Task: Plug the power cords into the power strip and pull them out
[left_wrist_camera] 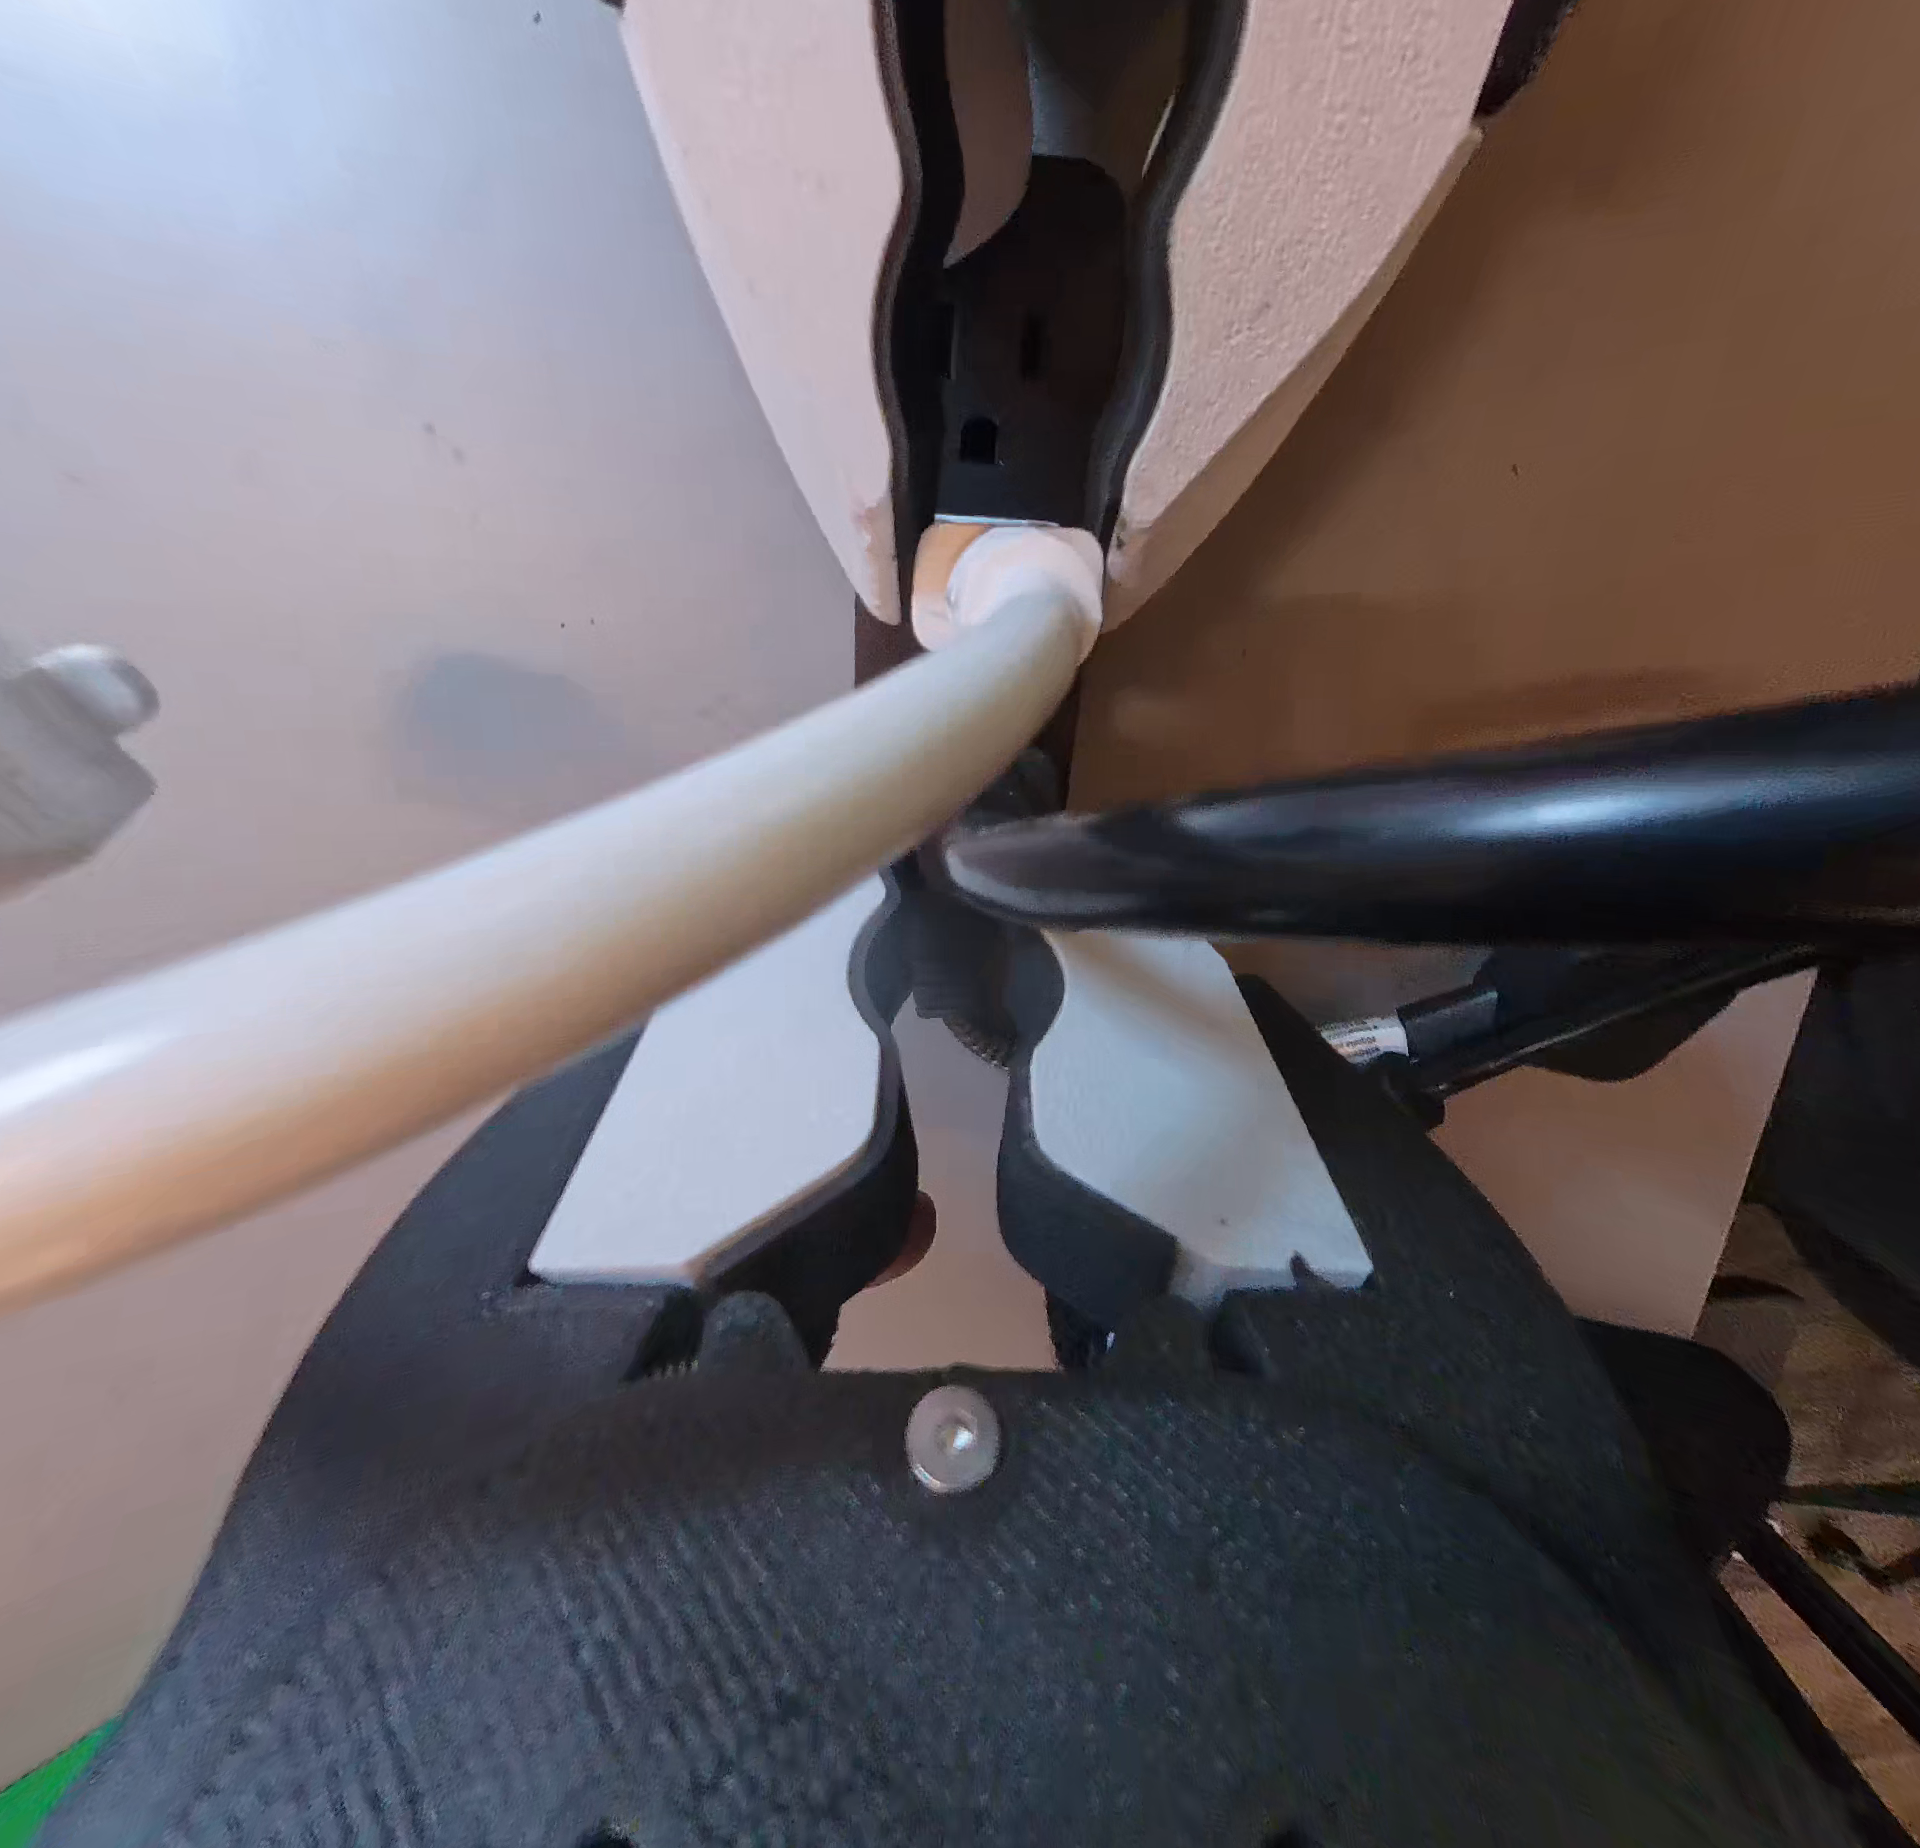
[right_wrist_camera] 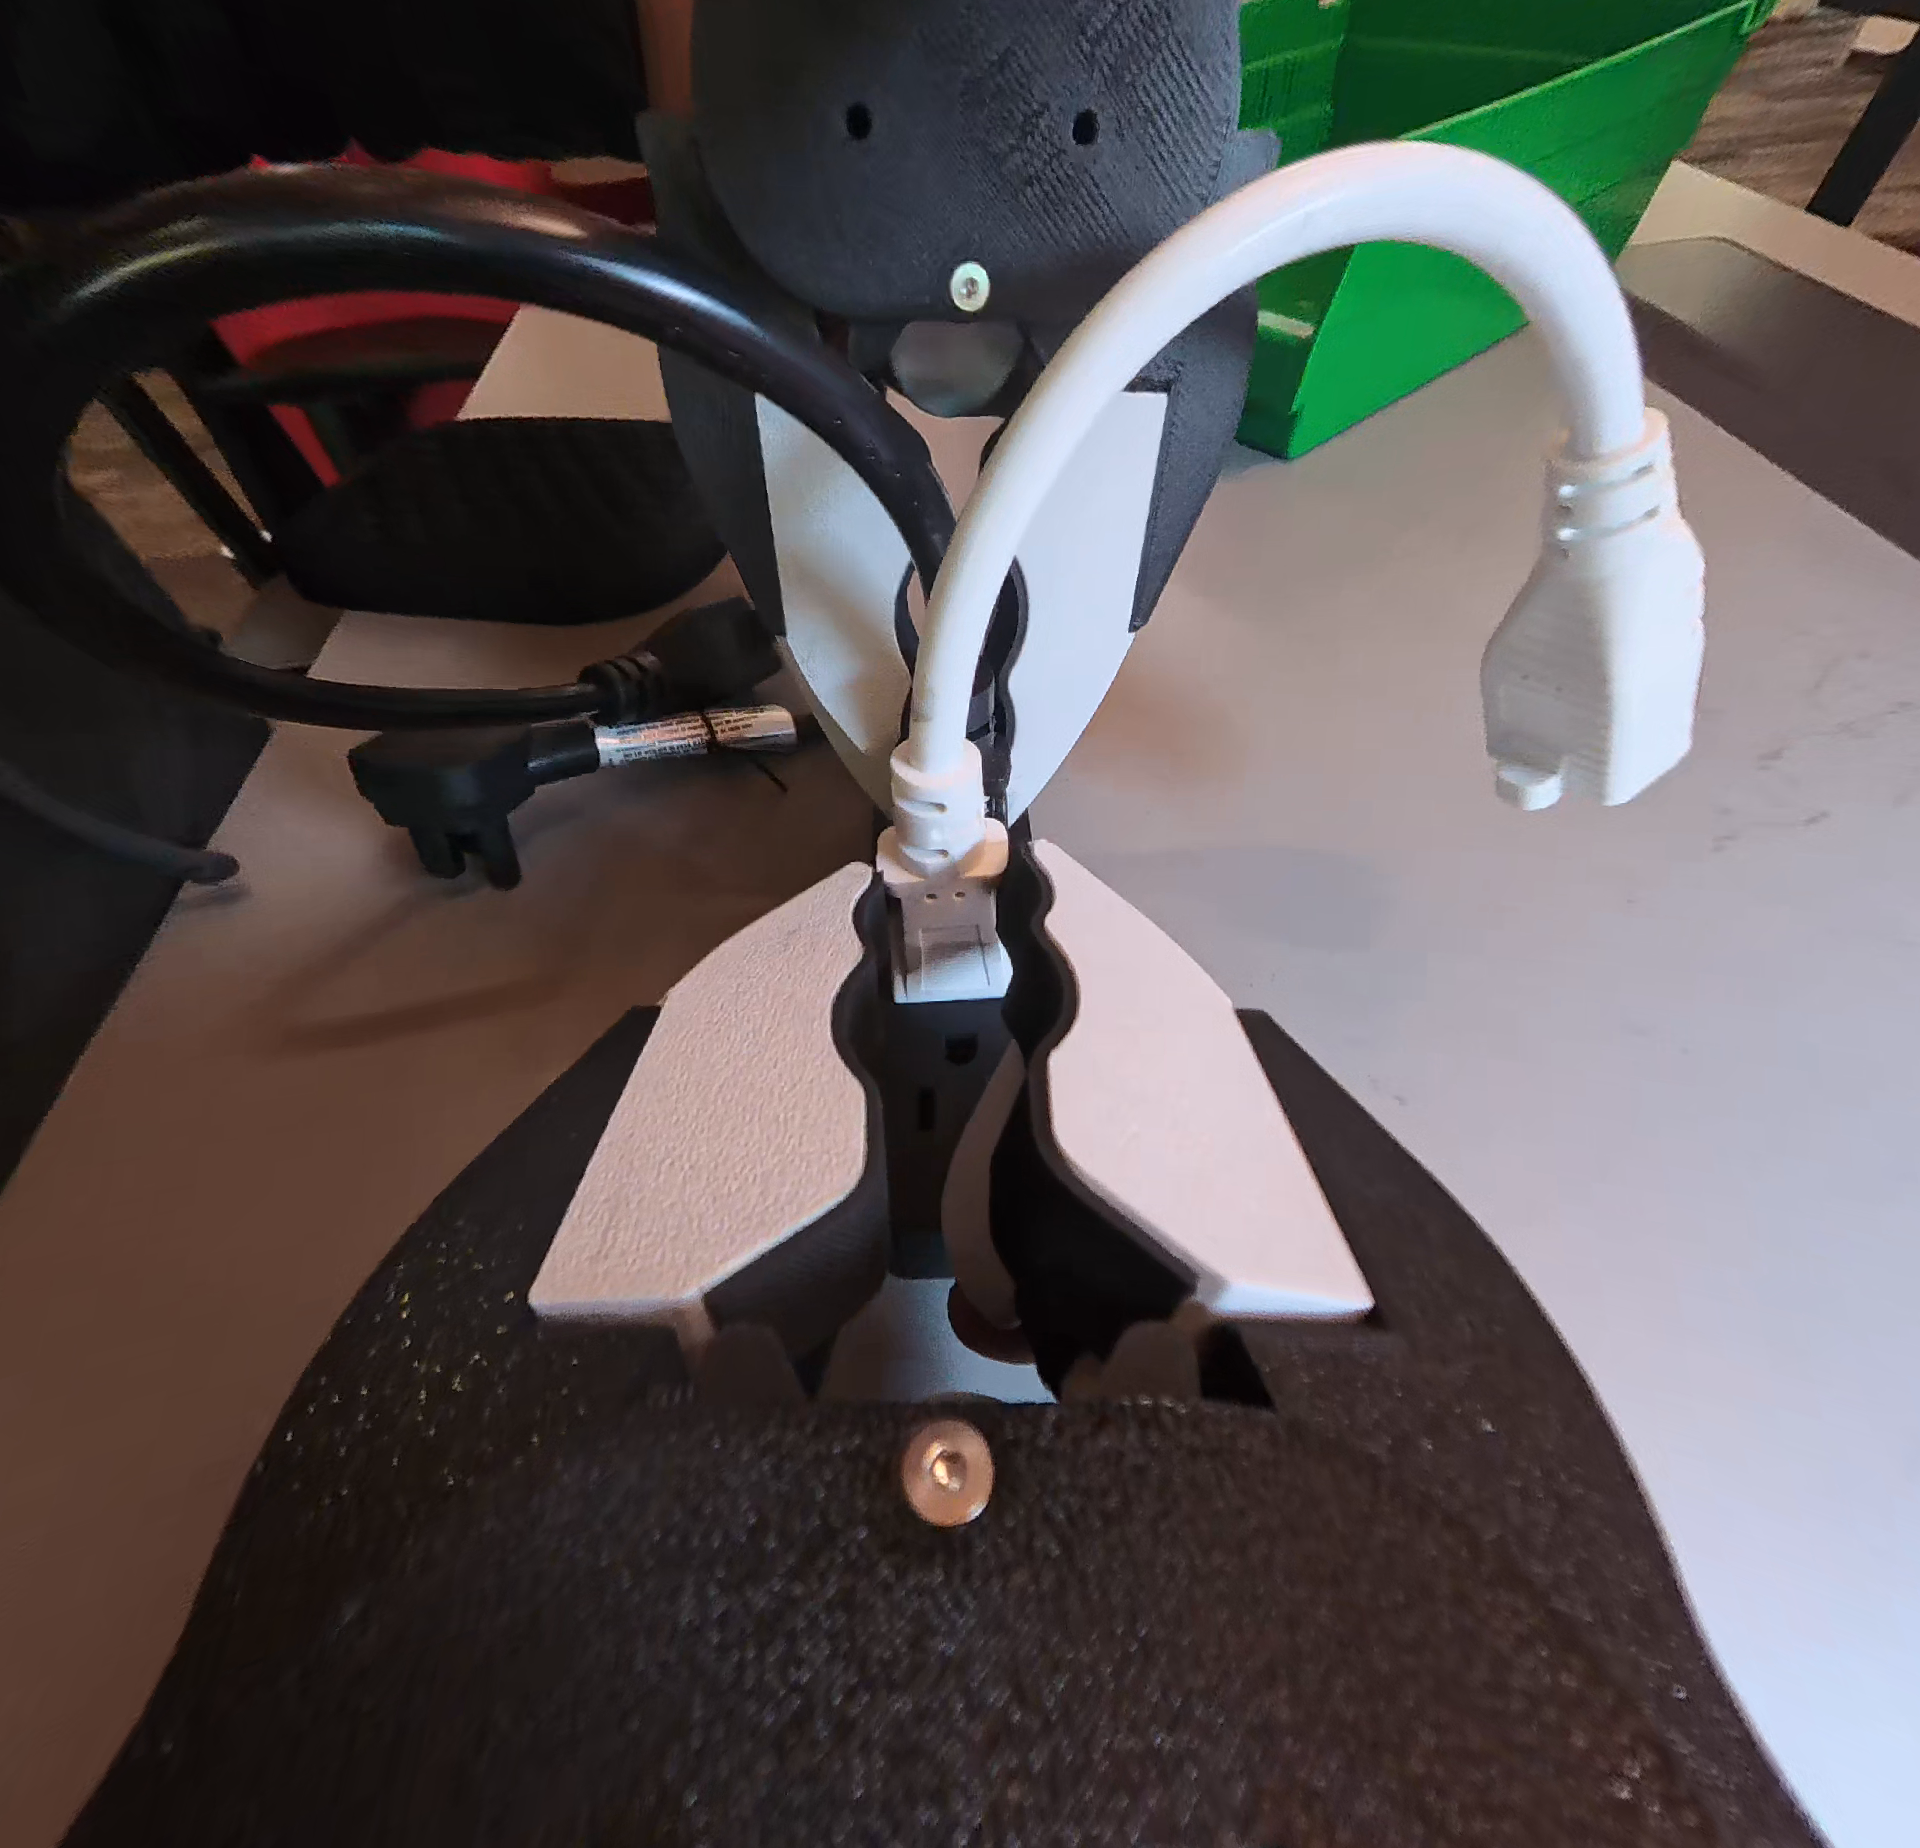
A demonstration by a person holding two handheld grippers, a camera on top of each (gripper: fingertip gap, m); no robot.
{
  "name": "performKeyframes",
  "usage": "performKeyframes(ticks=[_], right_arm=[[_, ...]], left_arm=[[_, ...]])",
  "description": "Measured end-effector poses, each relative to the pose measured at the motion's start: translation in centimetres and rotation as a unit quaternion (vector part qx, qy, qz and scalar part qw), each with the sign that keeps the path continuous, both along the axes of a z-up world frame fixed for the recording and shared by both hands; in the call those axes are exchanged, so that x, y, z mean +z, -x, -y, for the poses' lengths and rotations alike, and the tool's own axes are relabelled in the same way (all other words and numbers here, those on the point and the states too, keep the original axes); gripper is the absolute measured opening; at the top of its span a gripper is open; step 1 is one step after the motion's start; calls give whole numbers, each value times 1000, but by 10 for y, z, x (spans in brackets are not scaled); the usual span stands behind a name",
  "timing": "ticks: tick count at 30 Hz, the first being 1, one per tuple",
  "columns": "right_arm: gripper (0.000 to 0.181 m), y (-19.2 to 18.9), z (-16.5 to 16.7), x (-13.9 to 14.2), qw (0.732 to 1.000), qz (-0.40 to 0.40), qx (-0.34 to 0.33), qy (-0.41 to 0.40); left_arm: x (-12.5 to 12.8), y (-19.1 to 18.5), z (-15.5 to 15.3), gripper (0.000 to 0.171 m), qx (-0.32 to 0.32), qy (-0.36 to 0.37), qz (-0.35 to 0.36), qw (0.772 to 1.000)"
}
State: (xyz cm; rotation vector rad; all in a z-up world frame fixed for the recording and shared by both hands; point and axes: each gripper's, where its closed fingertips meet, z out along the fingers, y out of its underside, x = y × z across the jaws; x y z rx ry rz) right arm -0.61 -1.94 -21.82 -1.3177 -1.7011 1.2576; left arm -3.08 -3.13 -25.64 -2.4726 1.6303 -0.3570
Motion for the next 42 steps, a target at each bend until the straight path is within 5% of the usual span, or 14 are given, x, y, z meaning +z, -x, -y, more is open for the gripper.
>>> performKeyframes(ticks=[28,33,42], right_arm=[[23,-12,-2,-2,1000,14,13,-2],[24,-10,-1,-4,1000,17,17,3],[23,-13,3,-6,1000,19,7,-2]], left_arm=[[-3,7,14,0,-7,13,-5,1000],[8,-13,7,30,21,-9,81,996],[1,-17,0,17,-7,-58,57,997]])
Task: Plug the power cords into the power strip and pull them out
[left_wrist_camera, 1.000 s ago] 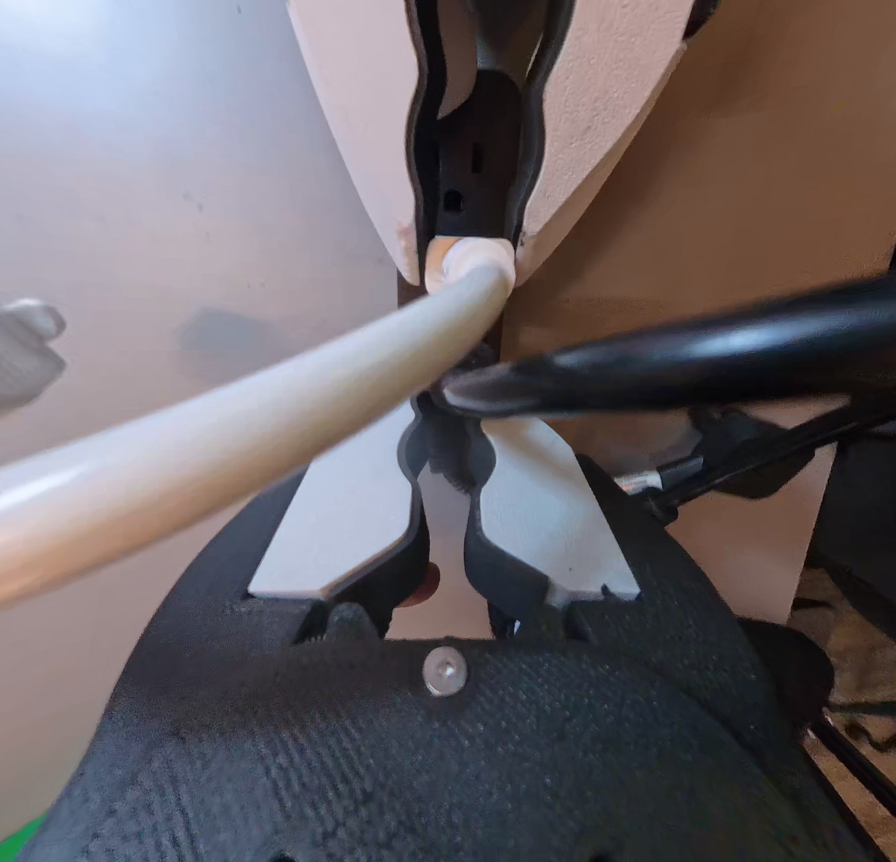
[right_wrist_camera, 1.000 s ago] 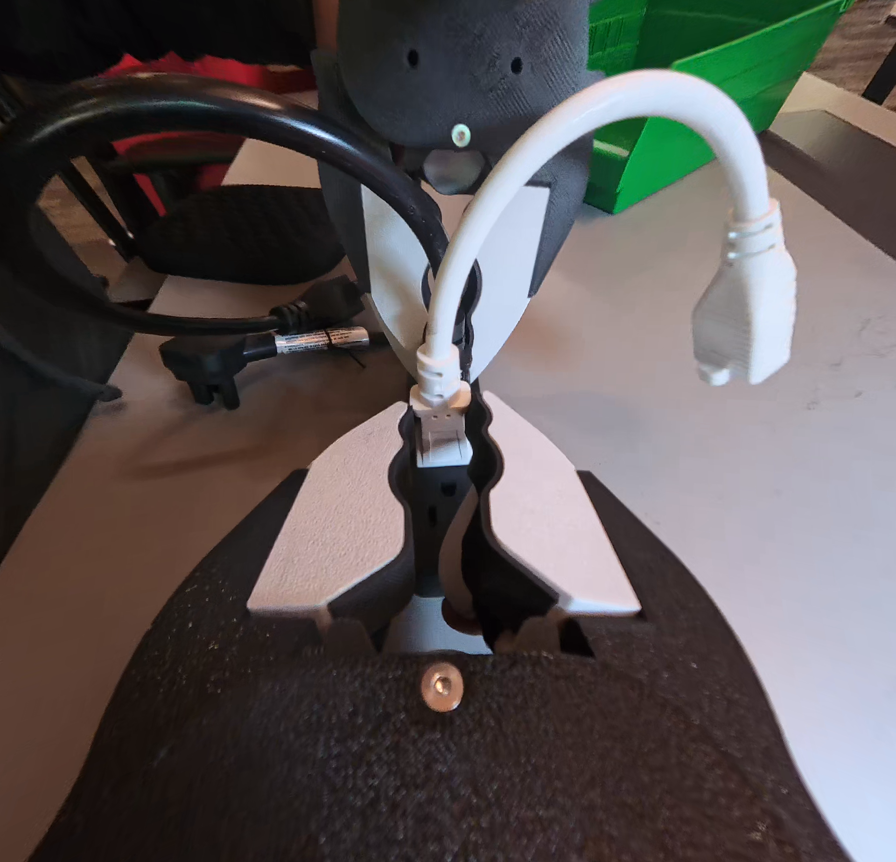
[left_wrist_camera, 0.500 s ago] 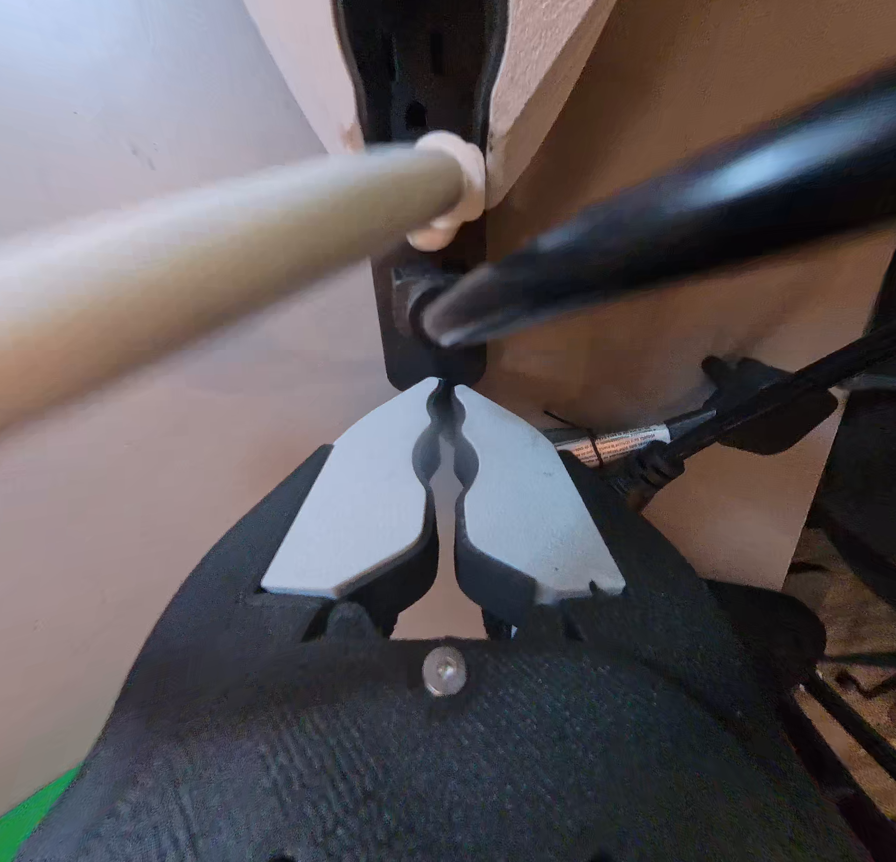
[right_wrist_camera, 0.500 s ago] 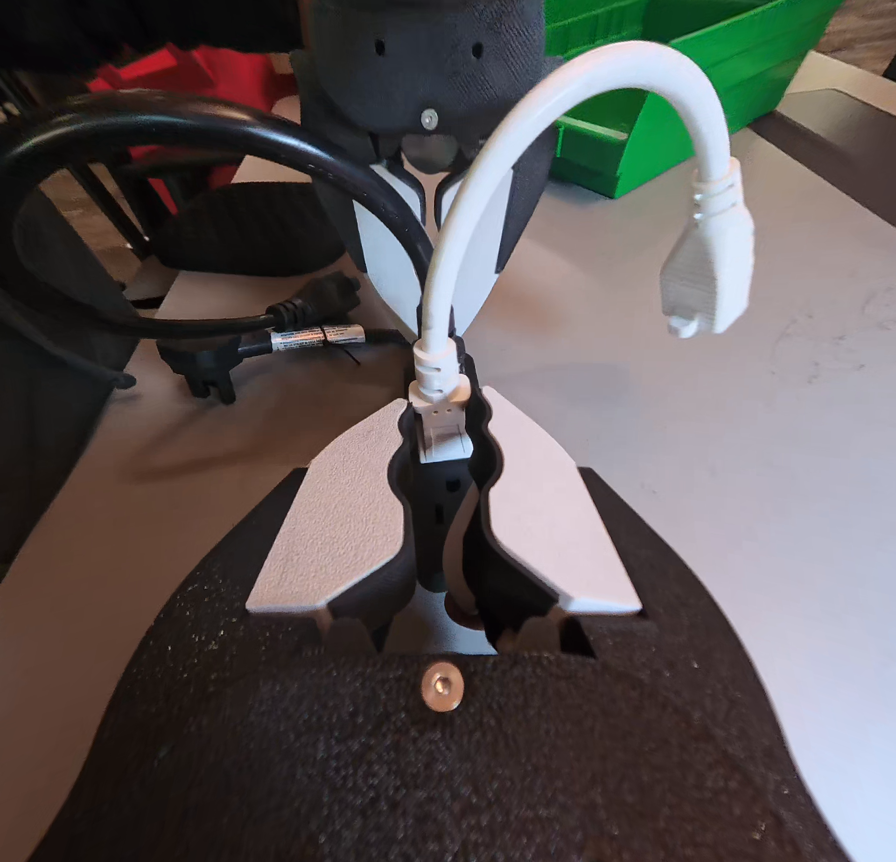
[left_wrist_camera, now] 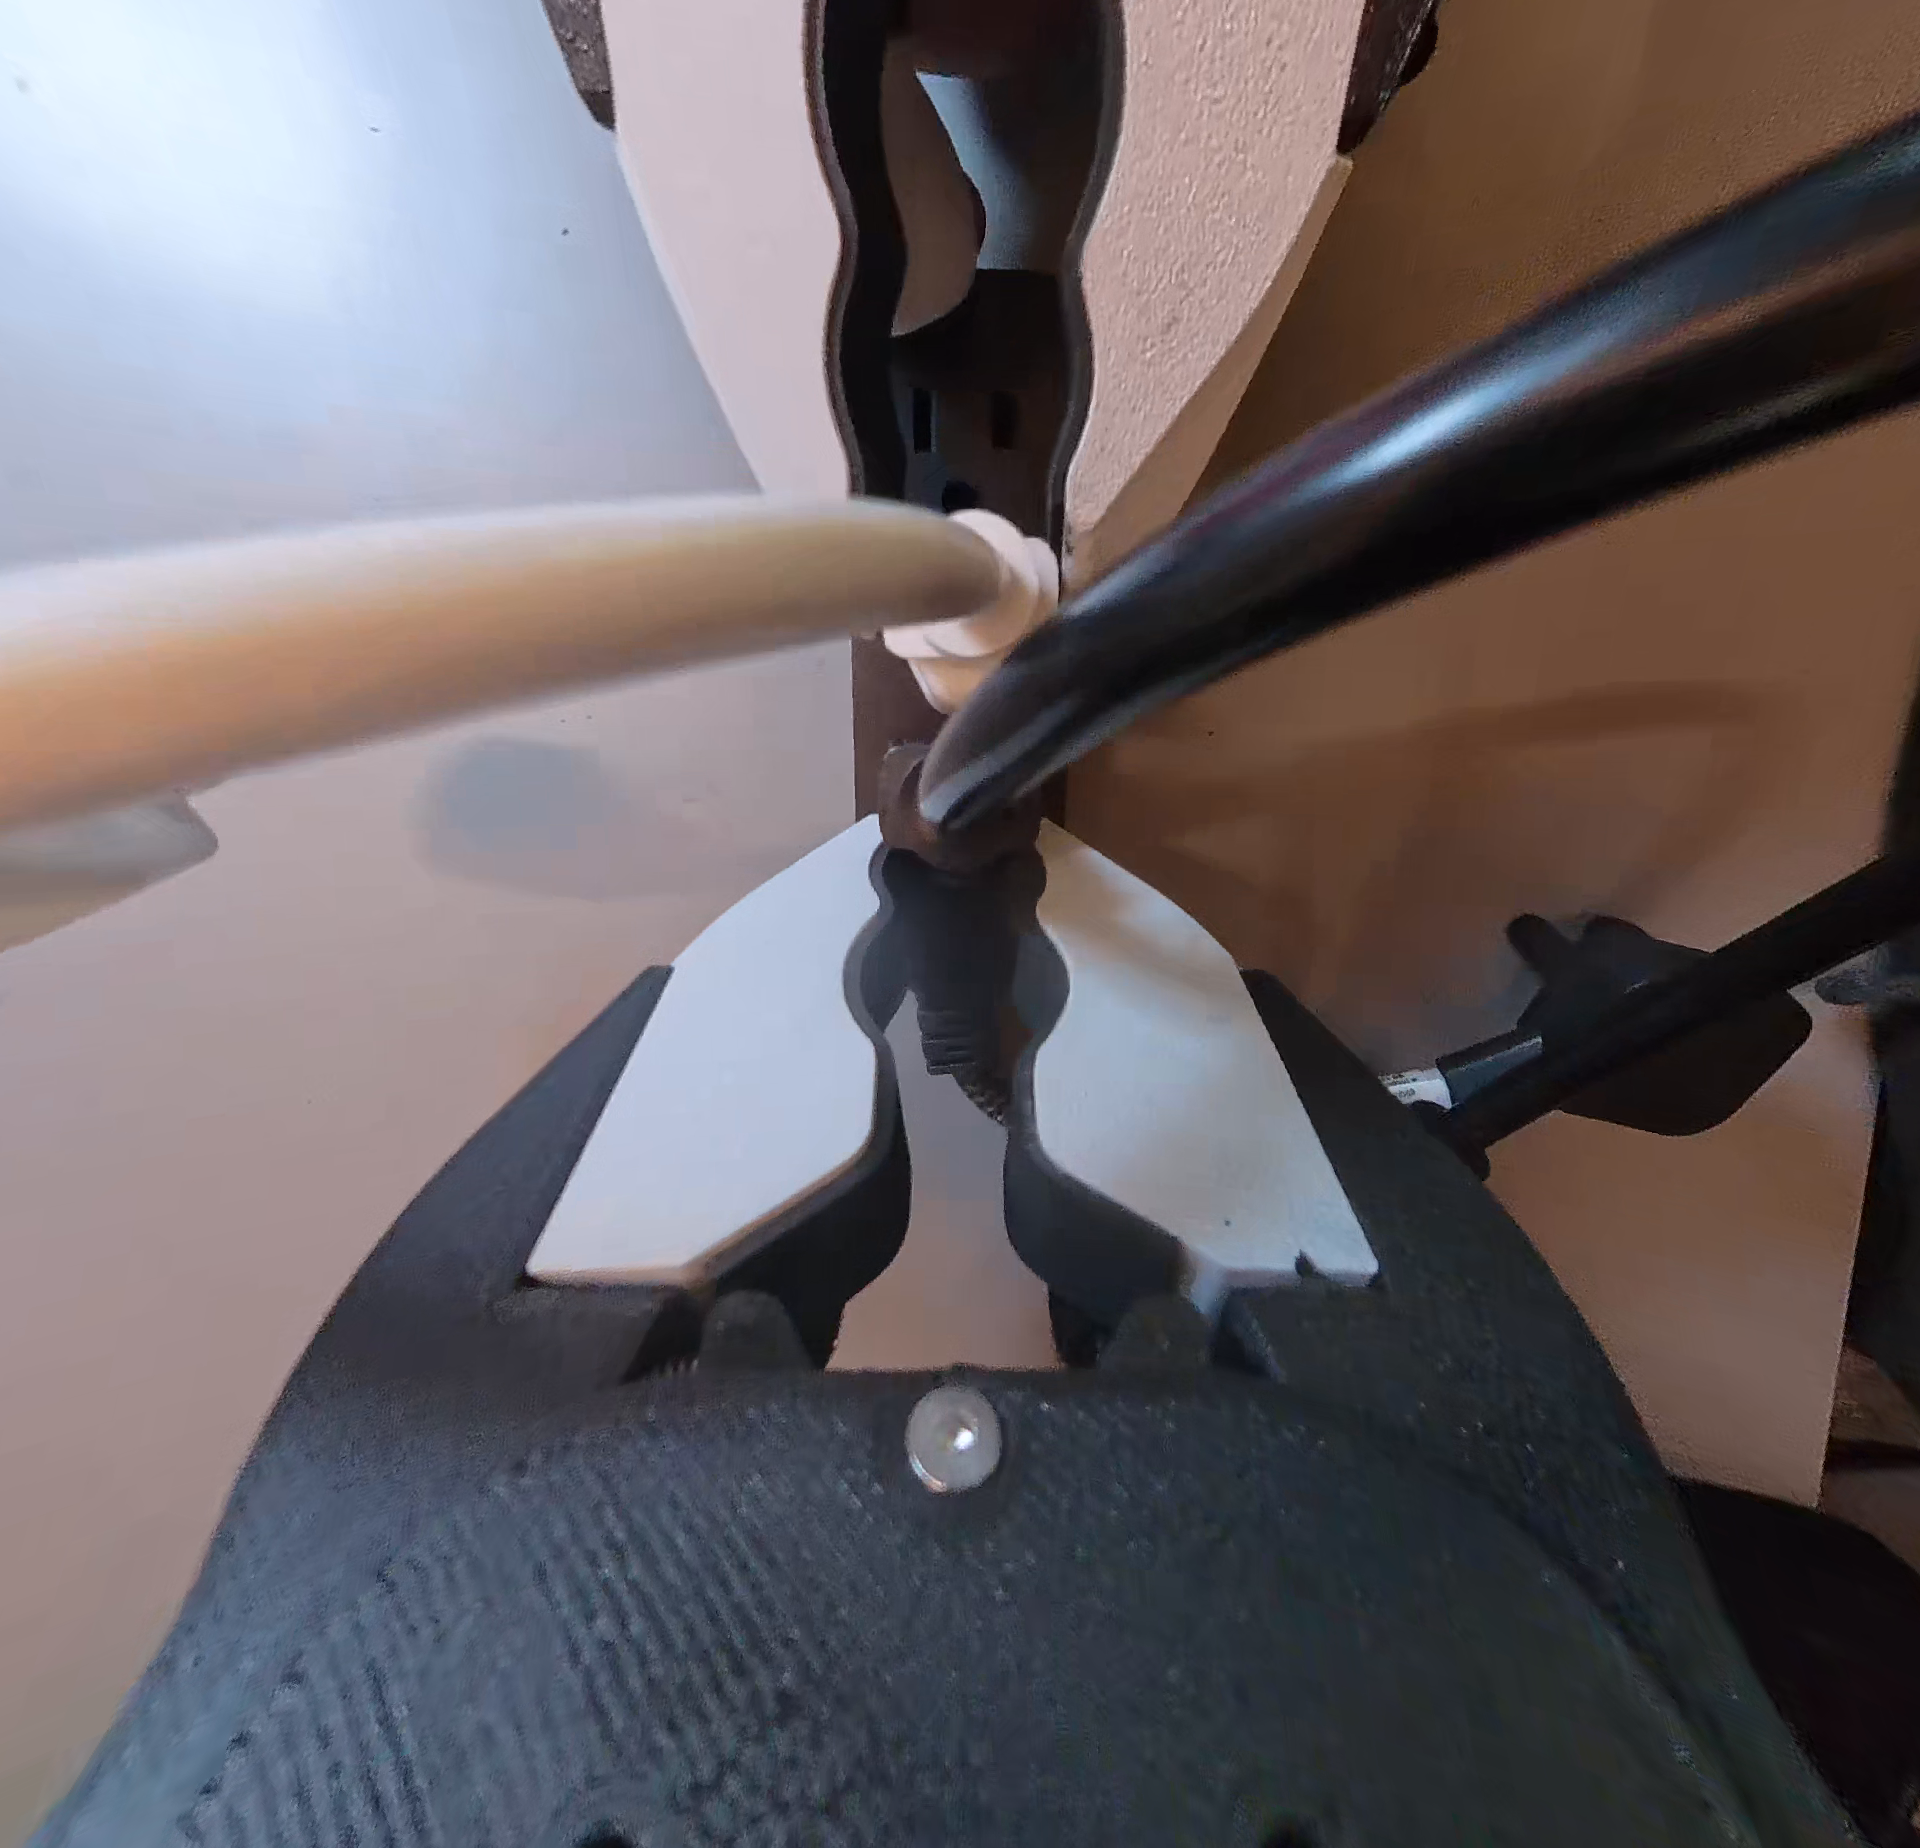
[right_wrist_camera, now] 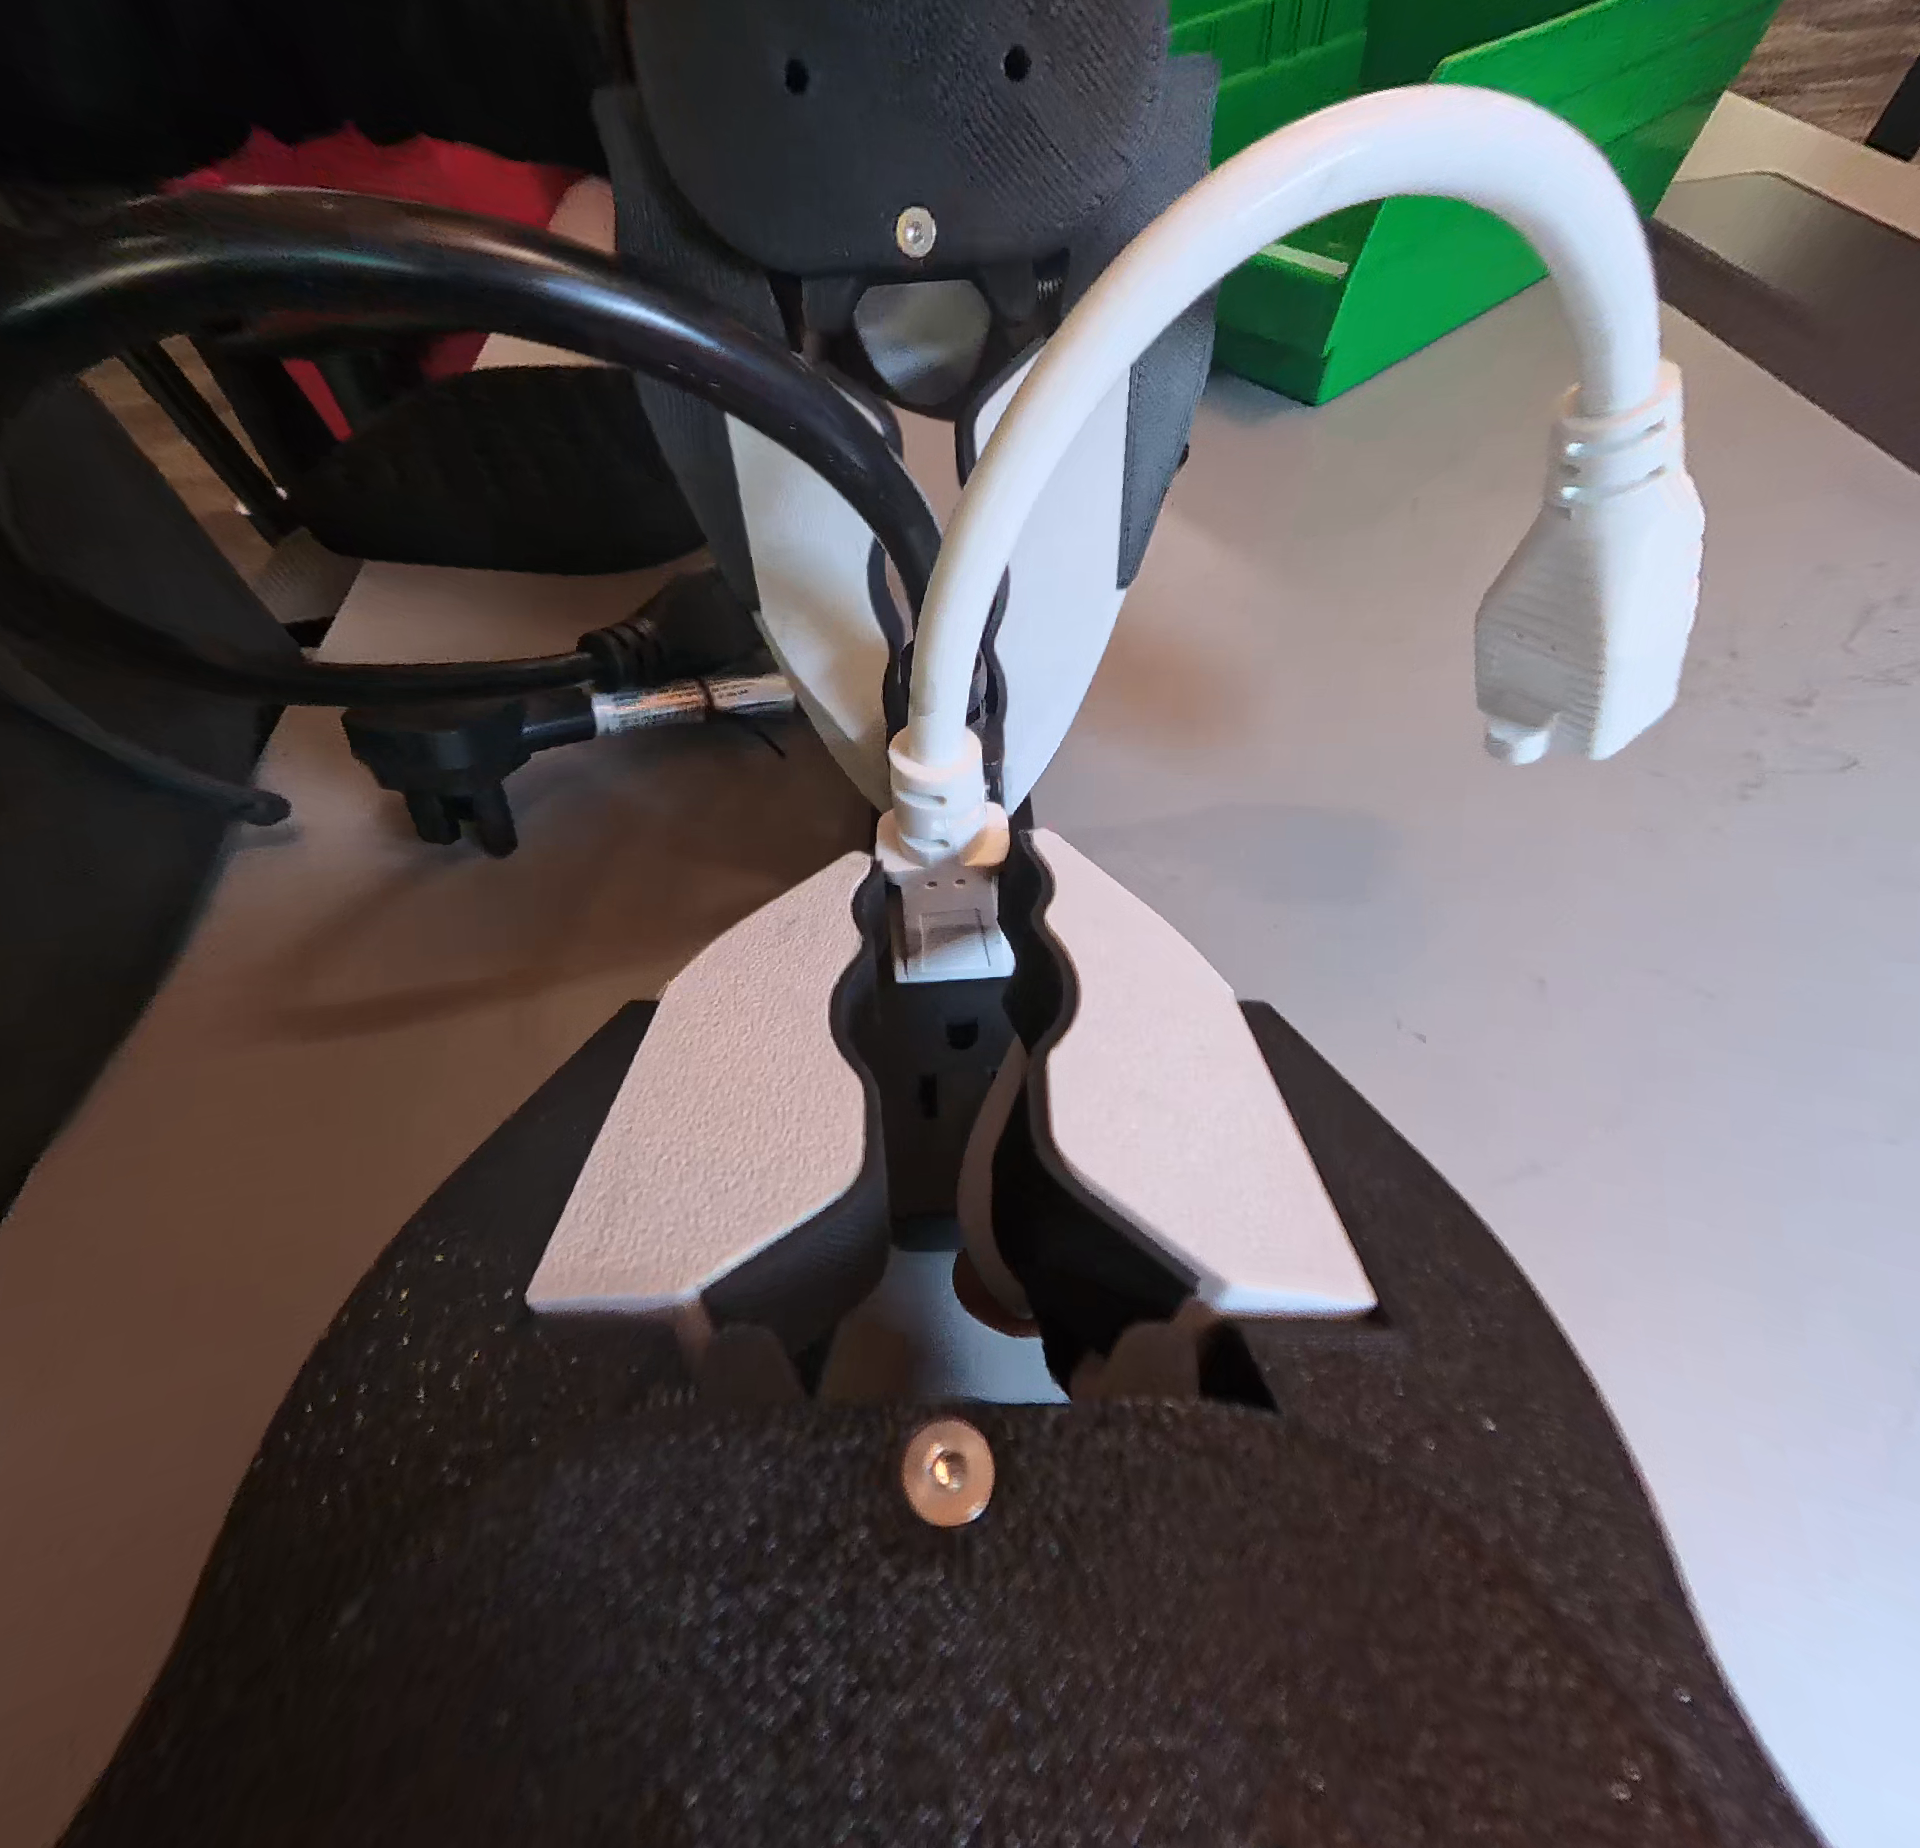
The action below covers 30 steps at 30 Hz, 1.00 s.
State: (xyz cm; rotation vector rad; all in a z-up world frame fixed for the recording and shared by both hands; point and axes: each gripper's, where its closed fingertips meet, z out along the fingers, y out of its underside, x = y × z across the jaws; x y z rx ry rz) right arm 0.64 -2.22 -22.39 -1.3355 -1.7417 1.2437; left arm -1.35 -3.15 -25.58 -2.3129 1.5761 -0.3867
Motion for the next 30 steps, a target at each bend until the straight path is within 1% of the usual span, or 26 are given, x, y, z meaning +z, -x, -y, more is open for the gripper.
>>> performKeyframes(ticks=[3,6,9,10,12,15,18,19,21,23,25,26,28,29,30], right_arm=[[21,-7,-6,-2,1000,12,5,21],[21,2,0,3,1000,4,-7,9],[21,-5,-2,1,1000,4,2,30],[22,-1,-2,3,1000,4,0,31],[21,4,1,8,1000,5,2,3],[21,-11,0,-2,1000,12,7,21],[22,-3,4,5,1000,7,7,10],[22,-6,5,2,1000,6,8,0],[21,-17,3,-2,1000,9,18,11],[22,-14,2,-2,1000,11,20,13],[22,-13,7,-1,1000,13,15,-11],[23,-17,8,-2,1000,9,16,-10],[20,-22,1,-1,1000,9,14,20],[22,-17,2,0,1000,10,13,18],[20,-13,5,6,1000,1,15,9]], left_arm=[[-1,-5,-2,17,6,-7,4,1000],[0,2,2,17,3,13,-11,1000],[-1,-2,3,18,10,7,1,1000],[0,-1,3,17,13,12,3,1000],[1,2,4,17,13,26,12,1000],[-2,-3,5,16,18,19,15,1000],[0,0,7,16,18,30,26,999],[-1,0,8,15,20,29,29,999],[-3,-5,8,15,27,24,34,999],[-3,-7,7,14,28,24,38,999],[-3,-5,9,14,27,32,38,998],[-3,-6,10,14,29,32,39,998],[-3,-9,8,13,34,28,43,998],[-2,-8,7,11,35,35,44,998],[-2,-5,7,10,36,40,42,998]])
